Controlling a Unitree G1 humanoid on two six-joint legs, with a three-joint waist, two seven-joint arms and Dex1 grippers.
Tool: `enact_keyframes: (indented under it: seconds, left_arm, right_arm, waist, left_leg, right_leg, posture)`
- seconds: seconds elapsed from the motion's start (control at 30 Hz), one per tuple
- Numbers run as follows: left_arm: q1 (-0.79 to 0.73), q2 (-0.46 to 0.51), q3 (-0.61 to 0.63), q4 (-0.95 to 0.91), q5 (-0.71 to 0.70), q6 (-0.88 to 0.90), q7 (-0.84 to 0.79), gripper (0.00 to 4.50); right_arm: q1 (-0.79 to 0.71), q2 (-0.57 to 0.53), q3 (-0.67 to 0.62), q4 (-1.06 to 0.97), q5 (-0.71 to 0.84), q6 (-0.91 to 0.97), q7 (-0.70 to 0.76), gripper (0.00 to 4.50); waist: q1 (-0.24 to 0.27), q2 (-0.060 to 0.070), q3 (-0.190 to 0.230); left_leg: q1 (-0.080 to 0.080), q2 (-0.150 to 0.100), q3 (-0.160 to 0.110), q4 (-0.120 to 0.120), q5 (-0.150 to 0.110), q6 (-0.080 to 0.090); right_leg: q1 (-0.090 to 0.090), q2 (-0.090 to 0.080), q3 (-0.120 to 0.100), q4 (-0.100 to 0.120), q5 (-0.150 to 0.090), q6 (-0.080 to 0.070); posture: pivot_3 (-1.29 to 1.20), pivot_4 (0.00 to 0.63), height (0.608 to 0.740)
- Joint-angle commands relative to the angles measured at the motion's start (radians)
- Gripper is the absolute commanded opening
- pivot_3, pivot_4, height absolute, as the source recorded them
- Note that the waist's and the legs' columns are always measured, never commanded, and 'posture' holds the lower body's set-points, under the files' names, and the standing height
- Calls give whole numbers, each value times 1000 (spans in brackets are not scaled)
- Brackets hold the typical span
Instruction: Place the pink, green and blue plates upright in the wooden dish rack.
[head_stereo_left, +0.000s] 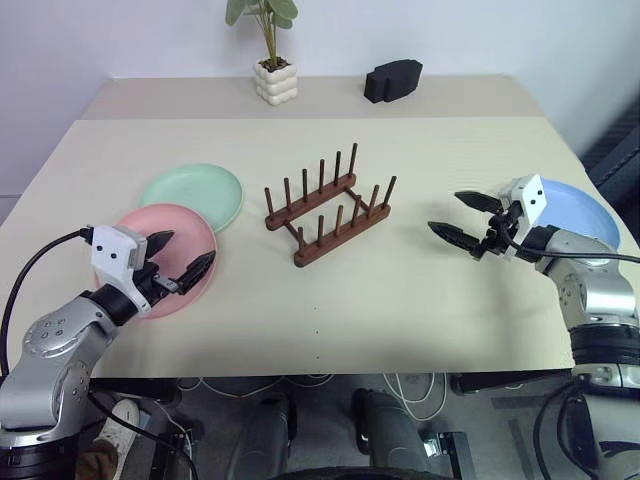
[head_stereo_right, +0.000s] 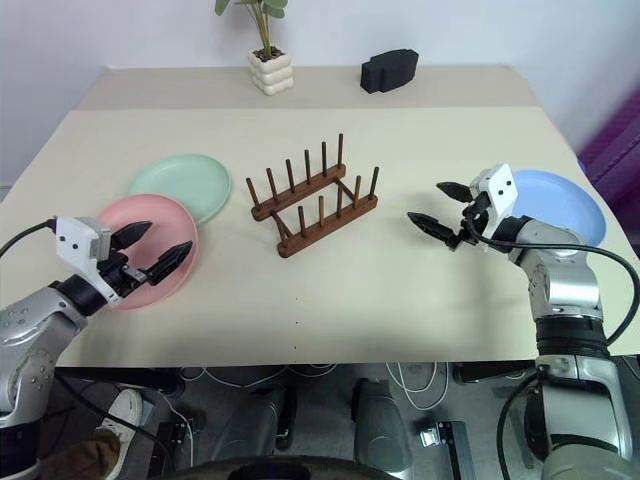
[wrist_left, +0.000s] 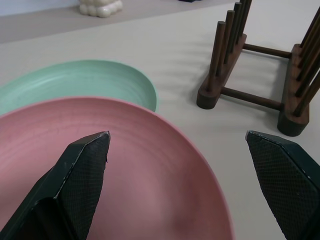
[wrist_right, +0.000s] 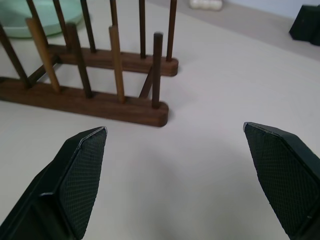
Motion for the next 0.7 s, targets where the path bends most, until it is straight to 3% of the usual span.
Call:
enact_keyframes:
  seconds: [0.03,0.4,0.7]
  left_arm:
    - [-2,-8,3,-29,9,-34,7,4500]
    - [-18,19,0,-13,7,-28,-34,4500]
    - [-49,32,-71,-23,-8,-5,-82,4500]
  right_arm:
    - [-35,10,1,16,-9,-33,5,4468]
    - [36,23,-11,-74,1,-16,-19,4468]
    - [99,48,8,-167,18,35,-43,4468]
  waist:
    - [0,0,0]
    - [2,0,0]
    - [-1,0,0]
  left_leg:
    - [0,0,0,0,0,0]
    - [0,0,0,0,0,0]
    - [0,0,0,0,0,0]
  right_leg:
    - [0,0,0,0,0,0]
    - [0,0,0,0,0,0]
    - [0,0,0,0,0,0]
  posture:
    - [0,150,735]
    - [0,150,735]
    - [0,150,735]
